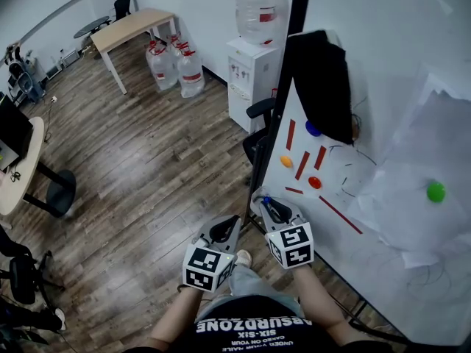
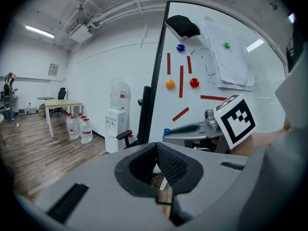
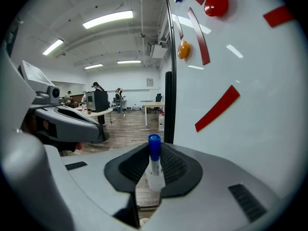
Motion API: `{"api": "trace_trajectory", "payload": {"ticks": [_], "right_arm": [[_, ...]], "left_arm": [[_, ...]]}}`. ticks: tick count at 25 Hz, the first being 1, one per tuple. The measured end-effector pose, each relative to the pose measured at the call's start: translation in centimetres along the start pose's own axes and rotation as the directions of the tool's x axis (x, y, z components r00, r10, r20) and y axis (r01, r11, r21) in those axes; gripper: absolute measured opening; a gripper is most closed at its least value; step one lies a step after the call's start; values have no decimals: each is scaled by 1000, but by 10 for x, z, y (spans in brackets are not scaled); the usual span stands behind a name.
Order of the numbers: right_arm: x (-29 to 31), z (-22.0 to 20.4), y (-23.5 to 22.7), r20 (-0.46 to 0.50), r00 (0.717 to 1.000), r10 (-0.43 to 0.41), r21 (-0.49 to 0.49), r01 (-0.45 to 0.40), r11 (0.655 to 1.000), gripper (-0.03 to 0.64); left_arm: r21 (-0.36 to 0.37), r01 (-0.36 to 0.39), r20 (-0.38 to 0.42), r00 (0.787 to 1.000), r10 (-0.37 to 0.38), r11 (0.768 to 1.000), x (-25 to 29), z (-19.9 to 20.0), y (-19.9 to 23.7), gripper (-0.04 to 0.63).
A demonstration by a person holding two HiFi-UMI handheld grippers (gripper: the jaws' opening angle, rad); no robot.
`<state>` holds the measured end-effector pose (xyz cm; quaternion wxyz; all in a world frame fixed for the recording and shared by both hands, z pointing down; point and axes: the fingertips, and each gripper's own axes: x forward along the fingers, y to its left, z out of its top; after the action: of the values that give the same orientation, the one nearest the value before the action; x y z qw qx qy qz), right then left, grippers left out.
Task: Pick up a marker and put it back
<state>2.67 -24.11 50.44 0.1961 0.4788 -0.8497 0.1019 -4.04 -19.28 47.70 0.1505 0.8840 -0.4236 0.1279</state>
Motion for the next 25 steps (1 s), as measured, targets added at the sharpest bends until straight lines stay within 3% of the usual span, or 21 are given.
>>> {"api": "trace_trajectory", "payload": {"ticks": [25], "right_arm": [[-6, -21, 10, -40, 999, 33, 13, -32, 999, 74]], "left_arm": [[8, -6, -8, 1000, 7, 1000, -7, -4, -12, 9]]}}
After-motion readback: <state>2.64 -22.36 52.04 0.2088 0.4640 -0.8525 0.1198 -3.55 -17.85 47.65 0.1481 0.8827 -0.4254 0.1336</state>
